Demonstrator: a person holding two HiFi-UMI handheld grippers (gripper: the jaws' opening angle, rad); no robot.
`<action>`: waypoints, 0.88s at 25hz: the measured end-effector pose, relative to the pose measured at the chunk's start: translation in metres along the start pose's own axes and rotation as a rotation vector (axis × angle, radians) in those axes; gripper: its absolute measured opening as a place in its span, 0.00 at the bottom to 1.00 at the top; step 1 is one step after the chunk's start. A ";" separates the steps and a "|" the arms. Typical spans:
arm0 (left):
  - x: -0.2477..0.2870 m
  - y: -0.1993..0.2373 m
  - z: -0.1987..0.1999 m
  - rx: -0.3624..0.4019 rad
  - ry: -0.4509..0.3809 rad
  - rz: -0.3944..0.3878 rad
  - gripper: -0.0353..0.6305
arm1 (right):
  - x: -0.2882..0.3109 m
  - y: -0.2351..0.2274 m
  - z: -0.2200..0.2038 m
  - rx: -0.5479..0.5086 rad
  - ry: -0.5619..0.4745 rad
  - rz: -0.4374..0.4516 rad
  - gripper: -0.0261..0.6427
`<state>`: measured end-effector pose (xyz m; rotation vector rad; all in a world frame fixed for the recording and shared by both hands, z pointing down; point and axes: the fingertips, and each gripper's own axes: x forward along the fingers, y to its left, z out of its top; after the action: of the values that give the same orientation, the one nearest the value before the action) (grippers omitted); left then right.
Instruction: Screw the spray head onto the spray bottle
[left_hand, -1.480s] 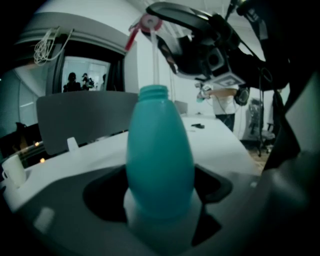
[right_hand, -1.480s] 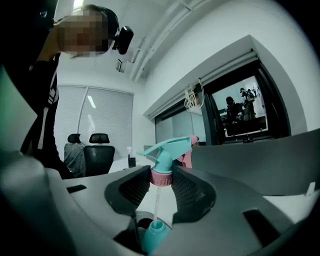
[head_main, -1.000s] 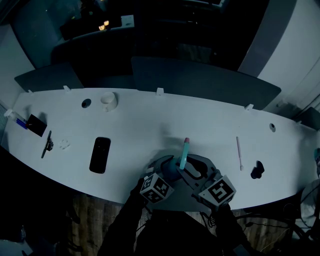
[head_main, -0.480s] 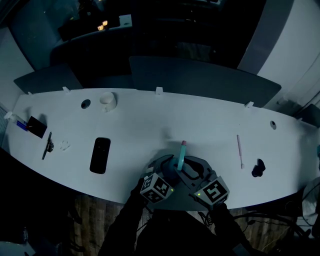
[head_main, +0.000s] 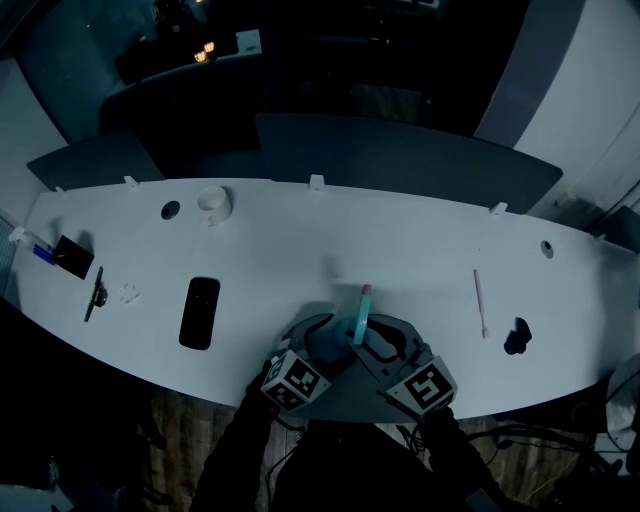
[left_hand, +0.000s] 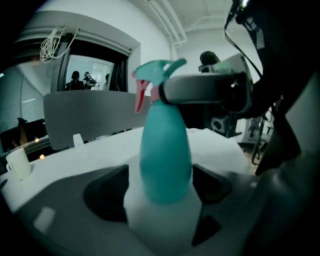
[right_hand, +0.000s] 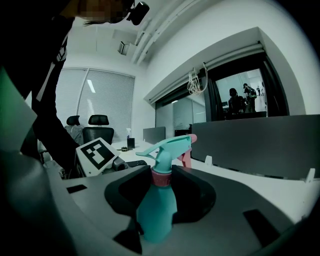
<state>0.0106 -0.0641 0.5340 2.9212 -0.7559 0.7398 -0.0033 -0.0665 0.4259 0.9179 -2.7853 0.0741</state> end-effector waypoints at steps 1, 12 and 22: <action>-0.004 0.001 0.001 -0.002 -0.009 -0.022 0.66 | -0.001 -0.001 0.000 0.002 0.000 0.002 0.22; 0.006 -0.007 0.020 0.019 -0.045 -0.245 0.59 | 0.000 0.000 -0.001 -0.001 0.018 0.053 0.22; 0.010 0.005 0.023 -0.041 -0.075 0.087 0.59 | 0.002 -0.011 0.000 -0.016 0.007 -0.030 0.22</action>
<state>0.0265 -0.0768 0.5177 2.9102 -0.8988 0.6154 0.0020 -0.0766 0.4256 0.9539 -2.7608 0.0505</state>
